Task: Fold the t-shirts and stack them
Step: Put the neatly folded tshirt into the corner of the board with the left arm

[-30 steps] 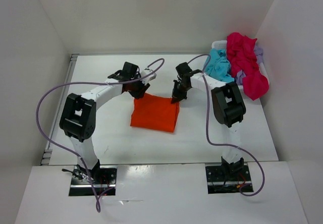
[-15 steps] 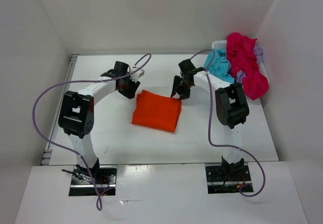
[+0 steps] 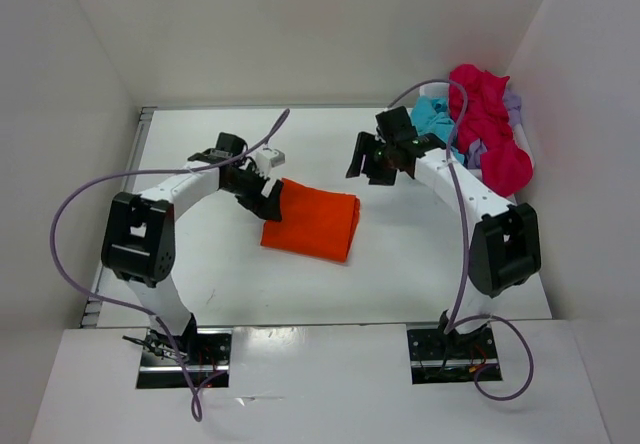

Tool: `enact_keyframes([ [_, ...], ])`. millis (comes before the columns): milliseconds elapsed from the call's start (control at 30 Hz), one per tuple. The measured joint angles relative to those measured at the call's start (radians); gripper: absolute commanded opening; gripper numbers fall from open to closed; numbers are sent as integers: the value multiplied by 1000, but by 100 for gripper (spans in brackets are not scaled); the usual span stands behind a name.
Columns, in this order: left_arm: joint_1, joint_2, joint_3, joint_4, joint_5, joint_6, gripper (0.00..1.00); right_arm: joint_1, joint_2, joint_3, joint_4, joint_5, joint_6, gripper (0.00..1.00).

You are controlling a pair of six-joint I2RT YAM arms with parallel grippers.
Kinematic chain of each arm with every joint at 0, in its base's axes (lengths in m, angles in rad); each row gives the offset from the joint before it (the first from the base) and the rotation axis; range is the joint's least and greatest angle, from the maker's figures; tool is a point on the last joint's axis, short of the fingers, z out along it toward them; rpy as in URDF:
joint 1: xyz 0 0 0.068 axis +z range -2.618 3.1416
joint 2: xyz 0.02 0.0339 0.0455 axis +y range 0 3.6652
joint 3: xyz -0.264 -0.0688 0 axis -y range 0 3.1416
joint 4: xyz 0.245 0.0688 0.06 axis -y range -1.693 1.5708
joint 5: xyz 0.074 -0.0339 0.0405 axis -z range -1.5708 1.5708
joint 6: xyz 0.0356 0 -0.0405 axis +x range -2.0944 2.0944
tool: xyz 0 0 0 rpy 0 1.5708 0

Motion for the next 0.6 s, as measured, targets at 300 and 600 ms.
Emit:
enact_keyframes([
  [300,-12,151,10,-3,9,-51,100,0,-84,-45,-56,37,23,71],
  [600,-63,216,60,17,27,-77,49,0,-208,-48,-81,74,44,71],
])
